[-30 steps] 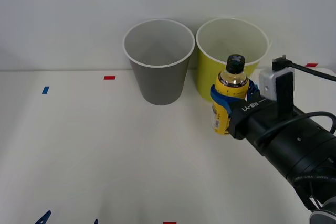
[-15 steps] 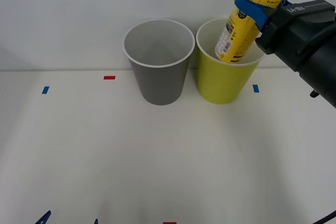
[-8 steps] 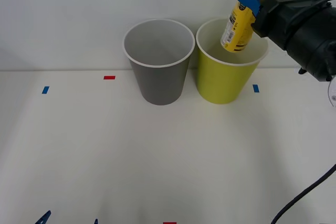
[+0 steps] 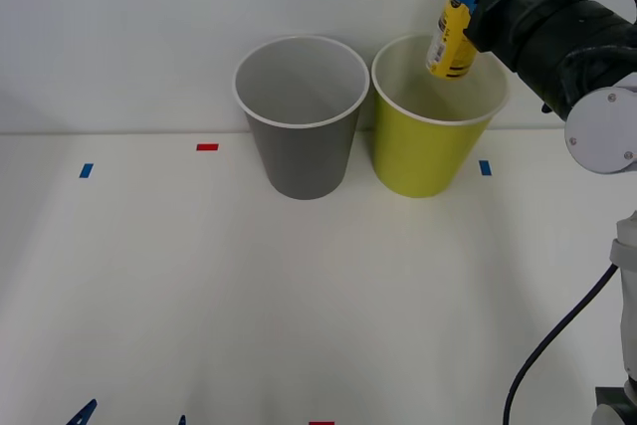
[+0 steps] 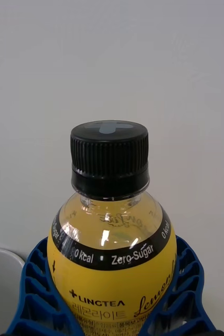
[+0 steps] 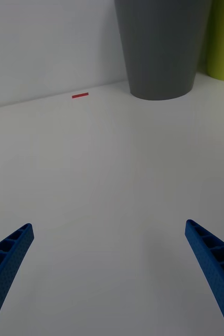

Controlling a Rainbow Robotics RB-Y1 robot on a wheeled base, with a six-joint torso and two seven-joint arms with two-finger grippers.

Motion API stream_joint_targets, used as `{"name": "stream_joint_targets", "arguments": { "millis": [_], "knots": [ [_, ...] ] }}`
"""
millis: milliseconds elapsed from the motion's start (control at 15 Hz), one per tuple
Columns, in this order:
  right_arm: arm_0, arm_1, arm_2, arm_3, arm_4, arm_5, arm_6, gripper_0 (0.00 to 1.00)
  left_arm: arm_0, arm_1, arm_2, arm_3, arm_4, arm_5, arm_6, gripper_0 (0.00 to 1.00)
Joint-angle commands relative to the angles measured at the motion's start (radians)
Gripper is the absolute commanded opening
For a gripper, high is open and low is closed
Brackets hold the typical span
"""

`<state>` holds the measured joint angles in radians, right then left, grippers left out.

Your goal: Put cans in the gray bin and PET bottles in the light green bin.

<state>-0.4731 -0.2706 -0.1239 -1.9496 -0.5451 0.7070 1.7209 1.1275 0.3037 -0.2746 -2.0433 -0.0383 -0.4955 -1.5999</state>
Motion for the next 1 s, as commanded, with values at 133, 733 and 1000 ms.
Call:
{"name": "stream_joint_targets", "arguments": {
  "millis": [133,733,1000],
  "knots": [
    [-0.001,0.001,0.015,0.003,0.002,-0.001,-0.003,0.0,0.0,0.0,0.0,0.0,0.0,0.0,0.0,1.0],
    [0.004,0.03,0.015,-0.009,-0.021,-0.004,0.039,1.0,0.0,0.0,0.0,0.0,0.0,0.0,0.0,1.0],
    [0.105,0.102,-0.005,-0.137,-0.035,-0.004,0.082,1.0,0.0,0.0,0.0,0.0,0.0,0.0,0.0,1.0]
  ]
}}
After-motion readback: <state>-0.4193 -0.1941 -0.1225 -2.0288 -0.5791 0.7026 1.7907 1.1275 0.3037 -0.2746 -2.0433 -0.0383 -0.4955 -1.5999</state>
